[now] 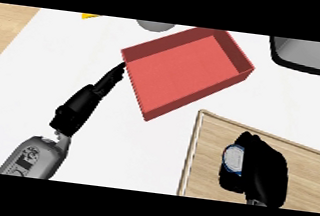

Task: Pick the can from the tray and place it in the cardboard box

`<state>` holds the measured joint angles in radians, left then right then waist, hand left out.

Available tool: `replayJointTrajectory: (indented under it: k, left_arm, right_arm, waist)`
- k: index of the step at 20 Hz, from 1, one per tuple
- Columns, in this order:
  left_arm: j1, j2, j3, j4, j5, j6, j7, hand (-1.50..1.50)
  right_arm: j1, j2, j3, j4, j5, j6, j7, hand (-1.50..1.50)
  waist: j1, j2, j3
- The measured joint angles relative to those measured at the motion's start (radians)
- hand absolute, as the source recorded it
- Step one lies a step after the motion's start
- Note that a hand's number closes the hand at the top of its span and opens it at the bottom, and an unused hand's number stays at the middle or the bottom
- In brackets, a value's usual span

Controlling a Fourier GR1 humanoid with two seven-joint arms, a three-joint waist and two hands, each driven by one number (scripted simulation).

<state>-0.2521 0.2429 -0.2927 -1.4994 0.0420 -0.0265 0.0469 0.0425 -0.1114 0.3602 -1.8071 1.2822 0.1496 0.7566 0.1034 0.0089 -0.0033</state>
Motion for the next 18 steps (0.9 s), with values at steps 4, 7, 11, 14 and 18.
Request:
replayJointTrajectory:
  k: [4,7,11,14,18]
  left_arm:
    - [-0.022,-0.015,-0.022,0.001,-0.002,-0.014,0.005,0.00]
    - [-0.027,-0.012,-0.008,0.005,-0.002,-0.006,0.015,0.00]
    - [-0.018,-0.013,0.014,0.019,-0.008,0.010,0.012,0.00]
    - [0.005,-0.002,0.028,-0.002,-0.011,0.010,0.021,0.00]
    - [0.032,-0.014,0.026,-0.025,-0.027,0.023,0.027,0.00]
  right_arm:
    - [-0.110,-0.058,0.200,0.005,-0.033,0.035,-0.269,1.50]
    - [-0.188,-0.102,0.272,0.005,-0.074,0.024,-0.458,1.50]
    - [-0.272,-0.141,0.264,-0.045,-0.182,0.048,-0.649,1.50]
    - [-0.306,-0.175,0.206,-0.112,-0.281,0.093,-0.751,1.50]
    - [-0.313,-0.167,0.138,-0.233,-0.404,0.168,-0.784,1.50]
  waist:
    - [0.036,0.003,0.004]
    - [0.004,0.000,0.005]
    - [-0.051,-0.004,0.004]
    - [-0.075,-0.007,0.004]
    - [-0.094,-0.010,0.003]
